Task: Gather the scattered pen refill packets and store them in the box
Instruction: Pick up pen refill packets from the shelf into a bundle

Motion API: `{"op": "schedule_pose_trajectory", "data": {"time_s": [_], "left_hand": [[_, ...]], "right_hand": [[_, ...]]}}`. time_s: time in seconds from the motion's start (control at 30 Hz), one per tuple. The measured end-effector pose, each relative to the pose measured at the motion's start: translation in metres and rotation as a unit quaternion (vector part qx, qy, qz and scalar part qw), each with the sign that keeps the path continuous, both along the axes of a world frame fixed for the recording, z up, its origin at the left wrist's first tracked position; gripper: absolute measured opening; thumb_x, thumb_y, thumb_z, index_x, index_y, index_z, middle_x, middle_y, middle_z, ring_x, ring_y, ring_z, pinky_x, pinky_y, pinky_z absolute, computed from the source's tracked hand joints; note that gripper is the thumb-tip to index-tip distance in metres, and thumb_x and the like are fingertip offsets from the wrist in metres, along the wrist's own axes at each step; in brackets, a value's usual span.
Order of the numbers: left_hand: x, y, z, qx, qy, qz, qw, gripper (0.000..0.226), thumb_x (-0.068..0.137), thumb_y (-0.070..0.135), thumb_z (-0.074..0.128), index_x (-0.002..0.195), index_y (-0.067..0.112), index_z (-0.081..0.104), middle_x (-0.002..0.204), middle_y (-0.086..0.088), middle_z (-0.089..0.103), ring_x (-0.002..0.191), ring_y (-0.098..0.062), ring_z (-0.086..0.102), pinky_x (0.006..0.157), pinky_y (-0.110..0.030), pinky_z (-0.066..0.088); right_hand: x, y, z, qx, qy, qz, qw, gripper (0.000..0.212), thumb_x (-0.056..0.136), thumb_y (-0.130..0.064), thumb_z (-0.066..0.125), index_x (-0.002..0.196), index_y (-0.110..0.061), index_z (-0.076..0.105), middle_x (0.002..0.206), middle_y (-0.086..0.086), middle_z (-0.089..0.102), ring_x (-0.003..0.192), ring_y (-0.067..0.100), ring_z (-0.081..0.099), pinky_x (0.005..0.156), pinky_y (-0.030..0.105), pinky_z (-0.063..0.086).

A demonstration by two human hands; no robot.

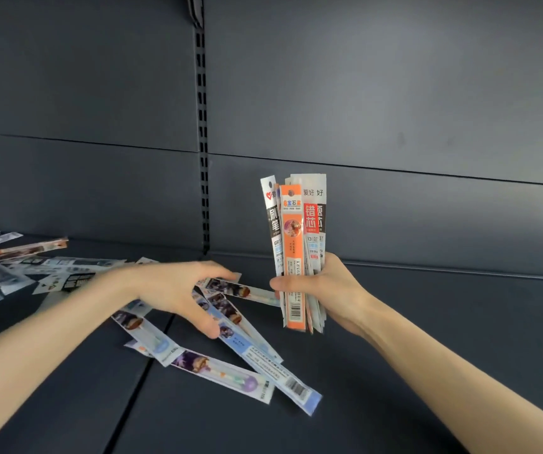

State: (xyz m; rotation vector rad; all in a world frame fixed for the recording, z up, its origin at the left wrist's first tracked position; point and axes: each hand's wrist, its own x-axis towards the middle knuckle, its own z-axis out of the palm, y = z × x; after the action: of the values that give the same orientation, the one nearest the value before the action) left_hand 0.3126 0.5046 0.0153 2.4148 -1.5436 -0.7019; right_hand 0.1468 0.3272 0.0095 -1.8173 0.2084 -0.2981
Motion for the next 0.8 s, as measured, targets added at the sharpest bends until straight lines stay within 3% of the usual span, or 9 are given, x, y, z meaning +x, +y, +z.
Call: {"op": "schedule_pose_trajectory", "data": {"time_s": [0.13,0.27,0.4,0.47,0.57,0.67,0.8], "left_hand": [[0.017,-0.005,-0.012,-0.039,-0.065,-0.051,0.996,0.092,0.059,0.062,0.075,0.139,0.035,0.038,0.125,0.027,0.039,0.123,0.001,0.038,0.107,-0.024,0.032],[0.03,-0.01,-0.017,-0.074,-0.033,-0.077,0.994,0.064,0.067,0.049,0.078,0.125,0.033,0.055,0.113,0.023,0.047,0.11,0.001,0.048,0.096,-0.019,0.039],[0.035,-0.013,-0.022,-0.108,0.002,-0.104,0.989,0.038,0.068,0.043,0.08,0.101,0.032,0.064,0.104,0.018,0.053,0.098,-0.002,0.053,0.089,-0.025,0.045],[0.035,-0.013,-0.024,-0.118,0.005,-0.113,0.987,0.031,0.07,0.041,0.079,0.095,0.031,0.063,0.102,0.016,0.055,0.095,-0.003,0.054,0.087,-0.027,0.046],[0.033,-0.01,-0.026,-0.129,-0.003,-0.124,0.984,0.023,0.073,0.039,0.077,0.09,0.031,0.063,0.099,0.011,0.059,0.089,-0.007,0.054,0.083,-0.028,0.046],[0.031,-0.009,-0.025,-0.116,-0.032,-0.125,0.985,0.024,0.076,0.044,0.072,0.093,0.03,0.063,0.097,0.006,0.062,0.09,-0.013,0.054,0.083,-0.032,0.047],[0.026,-0.008,-0.022,-0.037,-0.092,-0.142,0.985,0.032,0.086,0.05,0.058,0.108,0.027,0.053,0.103,0.008,0.049,0.099,-0.017,0.042,0.09,-0.033,0.04]], "right_hand": [[0.02,0.015,0.001,-0.007,0.017,-0.013,1.0,0.03,0.079,-0.009,0.072,0.094,-0.032,0.06,0.098,-0.006,0.067,0.095,0.009,0.064,0.072,0.019,0.046],[0.032,0.026,0.0,-0.017,0.033,-0.034,0.999,0.028,0.079,-0.009,0.072,0.091,-0.032,0.06,0.093,-0.008,0.067,0.087,0.005,0.065,0.066,0.015,0.046],[0.037,0.033,0.0,-0.014,0.045,-0.052,0.998,0.028,0.08,-0.009,0.071,0.093,-0.031,0.059,0.095,-0.004,0.066,0.091,0.01,0.064,0.072,0.021,0.048],[0.038,0.035,-0.001,-0.01,0.045,-0.063,0.997,0.029,0.08,-0.011,0.072,0.095,-0.031,0.058,0.097,-0.003,0.065,0.096,0.013,0.063,0.083,0.029,0.05],[0.038,0.036,-0.003,-0.016,0.049,-0.071,0.996,0.033,0.076,-0.015,0.075,0.099,-0.031,0.058,0.101,-0.002,0.065,0.106,0.019,0.061,0.097,0.041,0.045],[0.037,0.036,-0.003,-0.03,0.061,-0.07,0.995,0.029,0.073,-0.015,0.077,0.096,-0.027,0.063,0.102,0.006,0.07,0.104,0.022,0.065,0.095,0.041,0.048],[0.034,0.035,0.0,-0.04,0.071,-0.075,0.994,0.032,0.062,-0.023,0.075,0.093,-0.021,0.067,0.102,0.011,0.072,0.1,0.024,0.068,0.095,0.045,0.05]]}}
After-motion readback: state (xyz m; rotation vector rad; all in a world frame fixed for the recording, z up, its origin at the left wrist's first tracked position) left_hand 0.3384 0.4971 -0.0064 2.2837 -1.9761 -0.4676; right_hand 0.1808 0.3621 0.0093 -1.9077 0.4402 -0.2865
